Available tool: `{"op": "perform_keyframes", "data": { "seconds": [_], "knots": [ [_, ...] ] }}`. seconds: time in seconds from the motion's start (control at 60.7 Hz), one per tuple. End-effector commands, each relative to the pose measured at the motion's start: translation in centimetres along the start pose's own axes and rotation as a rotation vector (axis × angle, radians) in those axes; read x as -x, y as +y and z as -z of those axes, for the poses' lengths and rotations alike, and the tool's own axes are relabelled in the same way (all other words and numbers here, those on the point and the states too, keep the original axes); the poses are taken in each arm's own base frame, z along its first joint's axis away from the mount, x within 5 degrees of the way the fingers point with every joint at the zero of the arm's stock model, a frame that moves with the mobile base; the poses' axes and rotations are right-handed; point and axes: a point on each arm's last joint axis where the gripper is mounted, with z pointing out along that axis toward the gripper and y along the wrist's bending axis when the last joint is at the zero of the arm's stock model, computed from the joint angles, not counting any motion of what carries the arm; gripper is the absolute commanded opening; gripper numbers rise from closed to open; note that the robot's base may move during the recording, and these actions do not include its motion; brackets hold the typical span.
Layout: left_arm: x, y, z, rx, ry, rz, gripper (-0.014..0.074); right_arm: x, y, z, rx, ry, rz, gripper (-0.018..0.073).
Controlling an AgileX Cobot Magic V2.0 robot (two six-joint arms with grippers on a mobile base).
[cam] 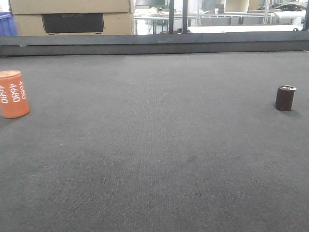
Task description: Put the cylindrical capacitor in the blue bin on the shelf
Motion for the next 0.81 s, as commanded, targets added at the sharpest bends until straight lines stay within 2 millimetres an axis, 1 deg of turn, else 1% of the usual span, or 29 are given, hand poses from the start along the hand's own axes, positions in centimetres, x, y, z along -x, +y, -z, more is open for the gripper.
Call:
{"op": "perform_keyframes", "data": {
  "seconds": [0.0,0.577,0.791],
  "knots": [
    [0.33,0.02,0.05,0.004,-0.026,0.008,-0.0111,0.19,-0.03,0.03,-0.004,-0.022,0.006,-0.0162],
    [0.33,0.02,0.05,0.004,-0.026,0.008,-0.0111,0.19,-0.03,0.03,-0.004,-0.022,0.006,-0.0162],
    [0.52,0.01,0.06,0.003,-0.047,0.008,-0.0111,0.74,-0.06,0.06,-0.007,-0.083,0.006,-0.0162]
  ]
}}
